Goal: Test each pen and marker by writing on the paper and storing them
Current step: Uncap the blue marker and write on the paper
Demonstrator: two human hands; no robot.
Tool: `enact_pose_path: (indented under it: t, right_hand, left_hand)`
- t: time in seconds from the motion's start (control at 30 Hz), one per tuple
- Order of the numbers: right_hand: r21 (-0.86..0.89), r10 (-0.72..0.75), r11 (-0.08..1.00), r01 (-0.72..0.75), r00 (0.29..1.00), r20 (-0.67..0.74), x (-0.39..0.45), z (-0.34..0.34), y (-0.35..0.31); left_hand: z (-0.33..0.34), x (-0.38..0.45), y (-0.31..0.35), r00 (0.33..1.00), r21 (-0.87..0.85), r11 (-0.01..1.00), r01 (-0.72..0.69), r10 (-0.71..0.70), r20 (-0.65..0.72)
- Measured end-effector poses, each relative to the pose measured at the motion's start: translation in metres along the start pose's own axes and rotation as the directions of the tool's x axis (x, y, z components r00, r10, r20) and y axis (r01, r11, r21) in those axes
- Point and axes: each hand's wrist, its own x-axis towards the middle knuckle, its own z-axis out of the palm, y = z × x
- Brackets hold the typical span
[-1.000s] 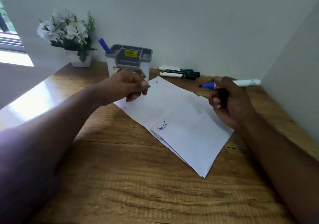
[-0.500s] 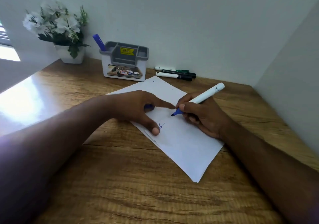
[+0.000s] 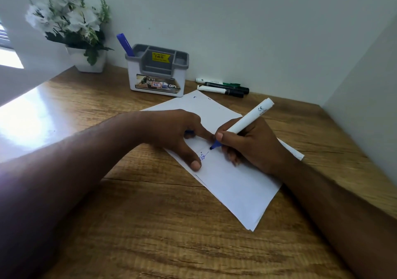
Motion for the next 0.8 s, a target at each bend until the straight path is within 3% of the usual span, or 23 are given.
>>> enact_pose_path:
  t: [0.43, 0.8]
  right_hand:
    - [-0.060, 0.053, 0.997, -0.048, 0.995, 0.088, 0.0009, 0.0003, -0.0005]
    - [-0.092, 0.035, 0.995, -0.030, 0.998, 0.048, 0.0009, -0.0022, 0.0015]
  left_hand:
    - [-0.0003, 0.0025, -0.0047, 1.000, -0.001, 1.000, -0.002, 0.002, -0.009]
    - [-0.0007, 0.0014, -0.0045, 1.000, -0.002, 1.000, -0.024, 0.024, -0.007]
